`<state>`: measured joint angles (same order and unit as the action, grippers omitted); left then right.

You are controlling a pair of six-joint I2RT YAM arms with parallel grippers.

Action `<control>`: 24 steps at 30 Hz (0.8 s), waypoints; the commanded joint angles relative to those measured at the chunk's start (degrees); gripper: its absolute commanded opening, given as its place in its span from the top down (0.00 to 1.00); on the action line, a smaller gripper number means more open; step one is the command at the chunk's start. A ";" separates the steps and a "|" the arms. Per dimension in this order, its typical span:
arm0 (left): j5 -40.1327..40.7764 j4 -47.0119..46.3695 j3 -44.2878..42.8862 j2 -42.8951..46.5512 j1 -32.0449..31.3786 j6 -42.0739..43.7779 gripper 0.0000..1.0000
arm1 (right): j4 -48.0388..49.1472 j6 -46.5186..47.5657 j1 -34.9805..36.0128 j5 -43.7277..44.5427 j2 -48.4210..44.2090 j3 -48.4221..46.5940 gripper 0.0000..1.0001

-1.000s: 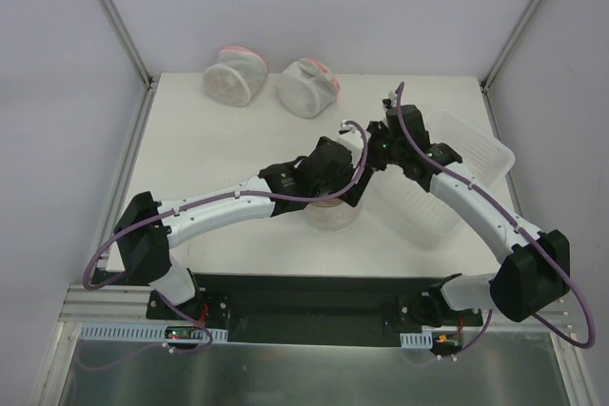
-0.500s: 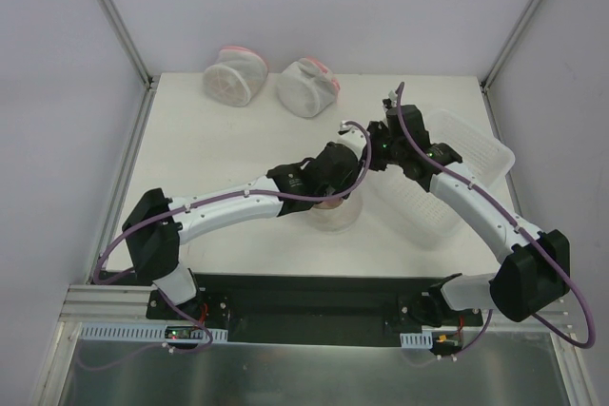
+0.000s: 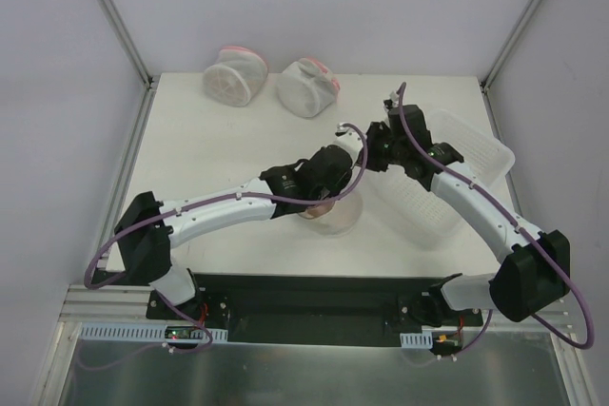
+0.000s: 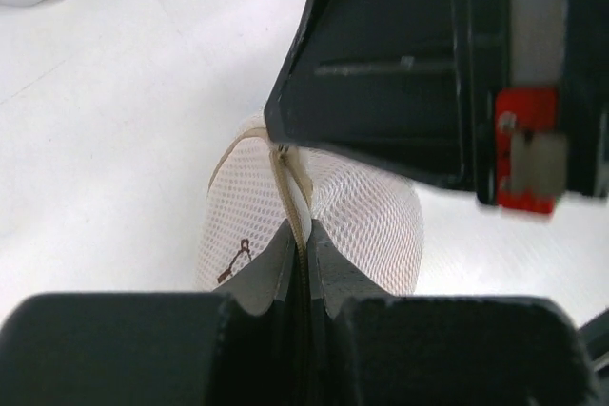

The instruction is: Unzip the laundry bag and remove the bra

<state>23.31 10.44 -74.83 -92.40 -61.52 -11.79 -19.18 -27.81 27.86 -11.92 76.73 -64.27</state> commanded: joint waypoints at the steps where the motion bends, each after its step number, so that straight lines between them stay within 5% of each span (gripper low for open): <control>1: -6.25 -0.42 2.75 8.97 -0.45 3.61 1.00 | 0.99 0.48 -2.62 -0.20 -1.23 -0.59 0.99; 24: -10.03 -0.95 4.61 22.88 3.42 8.19 1.00 | 4.42 0.30 -5.09 -5.13 11.60 -3.40 0.99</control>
<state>13.89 12.12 -67.55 -75.79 -58.70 -5.54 -15.66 -28.95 24.25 -22.96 88.05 -65.04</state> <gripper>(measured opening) 0.022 0.055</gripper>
